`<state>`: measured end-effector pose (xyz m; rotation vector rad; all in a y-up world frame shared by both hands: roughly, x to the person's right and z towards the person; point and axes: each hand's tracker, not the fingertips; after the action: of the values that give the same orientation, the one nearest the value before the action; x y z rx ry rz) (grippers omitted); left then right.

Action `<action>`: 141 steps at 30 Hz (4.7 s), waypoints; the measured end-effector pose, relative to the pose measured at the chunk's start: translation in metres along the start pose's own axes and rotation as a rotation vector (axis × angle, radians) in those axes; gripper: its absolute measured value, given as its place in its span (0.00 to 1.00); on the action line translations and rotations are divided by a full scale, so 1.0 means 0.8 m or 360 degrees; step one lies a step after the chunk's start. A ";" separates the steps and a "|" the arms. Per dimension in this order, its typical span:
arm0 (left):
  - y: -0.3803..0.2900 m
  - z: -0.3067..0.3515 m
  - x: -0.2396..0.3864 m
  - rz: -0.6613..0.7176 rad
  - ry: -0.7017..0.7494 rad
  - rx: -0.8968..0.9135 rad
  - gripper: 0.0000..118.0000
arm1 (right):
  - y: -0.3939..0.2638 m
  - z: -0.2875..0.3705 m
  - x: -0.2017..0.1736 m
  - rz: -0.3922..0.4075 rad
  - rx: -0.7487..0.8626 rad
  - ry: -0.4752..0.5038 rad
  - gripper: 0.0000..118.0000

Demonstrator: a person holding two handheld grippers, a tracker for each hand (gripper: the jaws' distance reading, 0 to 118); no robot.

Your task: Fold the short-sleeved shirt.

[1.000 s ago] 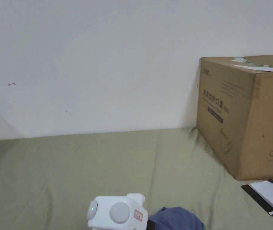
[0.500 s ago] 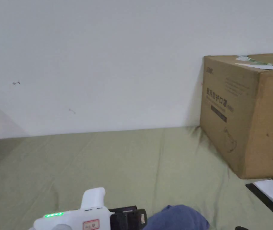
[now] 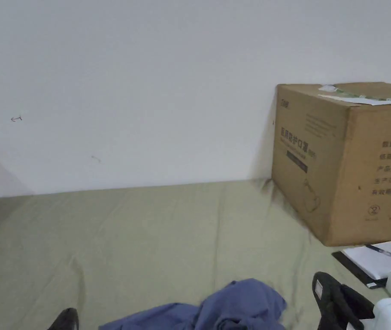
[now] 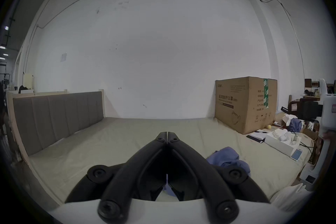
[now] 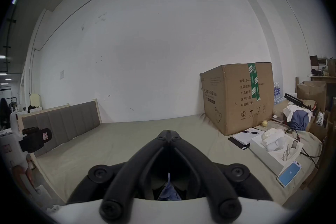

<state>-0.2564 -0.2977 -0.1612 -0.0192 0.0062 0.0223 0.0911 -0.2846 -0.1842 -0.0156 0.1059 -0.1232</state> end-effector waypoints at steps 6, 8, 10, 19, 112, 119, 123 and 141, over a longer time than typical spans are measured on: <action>-0.003 -0.008 0.006 0.0064 -0.0016 -0.0062 0.00 | 0.002 0.009 0.003 -0.0043 0.0002 -0.0044 0.00; -0.003 -0.010 0.008 0.0071 -0.0012 -0.0069 0.00 | 0.002 0.009 0.004 -0.0032 -0.0010 -0.0054 0.00; -0.003 -0.011 0.007 0.0050 0.0006 -0.0082 0.00 | 0.004 0.009 0.006 -0.0023 -0.0029 -0.0055 0.00; 0.068 -0.230 -0.043 0.0190 -0.0158 -0.1190 0.00 | 0.024 -0.016 0.018 -0.0101 -0.0059 0.0134 0.00; 0.295 -0.435 -0.125 0.0328 0.0003 -0.0502 0.02 | 0.394 -0.453 0.099 -0.0033 -0.0477 -0.0065 0.04; 0.214 -0.471 -0.123 0.0322 0.0007 -0.0630 0.02 | 0.305 -0.467 0.110 -0.0051 -0.0489 -0.0063 0.04; 0.110 -0.455 -0.124 0.0404 -0.0029 -0.0870 0.02 | 0.181 -0.440 0.133 -0.0154 -0.0755 0.0052 0.04; -0.126 -0.168 -0.125 0.0491 -0.0327 -0.1723 0.02 | -0.098 -0.098 0.199 -0.0223 -0.1477 0.0063 0.04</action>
<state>-0.3552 -0.4031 -0.2933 -1.0989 -0.2095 0.3343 0.2303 -0.3826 -0.2773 -0.9480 0.1942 -0.2058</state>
